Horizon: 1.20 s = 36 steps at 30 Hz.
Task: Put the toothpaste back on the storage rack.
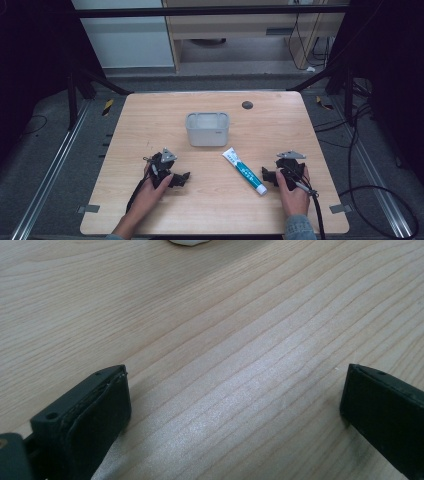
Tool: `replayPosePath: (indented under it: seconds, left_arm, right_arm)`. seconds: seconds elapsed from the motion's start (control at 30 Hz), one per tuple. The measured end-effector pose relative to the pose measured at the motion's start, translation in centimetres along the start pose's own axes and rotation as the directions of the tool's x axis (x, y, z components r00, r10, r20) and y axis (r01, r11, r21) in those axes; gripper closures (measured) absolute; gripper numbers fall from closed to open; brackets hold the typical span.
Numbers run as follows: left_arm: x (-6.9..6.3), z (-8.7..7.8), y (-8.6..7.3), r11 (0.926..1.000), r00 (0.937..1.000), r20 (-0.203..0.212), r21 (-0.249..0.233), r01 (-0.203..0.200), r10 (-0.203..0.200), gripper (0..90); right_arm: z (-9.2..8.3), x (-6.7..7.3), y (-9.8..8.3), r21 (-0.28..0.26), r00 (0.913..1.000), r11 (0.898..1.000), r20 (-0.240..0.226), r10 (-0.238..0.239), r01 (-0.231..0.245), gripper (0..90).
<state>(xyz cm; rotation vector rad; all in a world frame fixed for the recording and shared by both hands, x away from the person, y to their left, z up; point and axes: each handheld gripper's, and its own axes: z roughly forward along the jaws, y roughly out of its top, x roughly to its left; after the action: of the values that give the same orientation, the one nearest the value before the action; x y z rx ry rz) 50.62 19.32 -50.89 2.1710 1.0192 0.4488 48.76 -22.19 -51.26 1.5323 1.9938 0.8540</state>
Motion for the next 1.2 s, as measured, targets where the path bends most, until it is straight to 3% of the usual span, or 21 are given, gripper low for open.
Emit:
replayPosePath:
  seconds: [0.97,1.1,1.2]
  left_arm:
    - [0.0,0.0,0.0,1.0,1.0,0.0,0.0,0.0,0.0,0.0]
    - [0.0,0.0,0.0,1.0,1.0,0.0,0.0,0.0,0.0,0.0]
    - [0.0,0.0,0.0,1.0,1.0,0.0,0.0,-0.001,0.001,0.0]
  right_arm:
    - [0.1,-0.1,0.1,0.003,0.9999,1.0,-0.007,-0.011,0.011,0.5]
    - [-0.3,-0.5,0.3,0.004,0.9995,1.0,-0.018,-0.026,0.026,12.4]
    - [-1.1,-0.6,0.5,-0.005,0.9992,0.999,-0.017,-0.036,0.036,16.1]
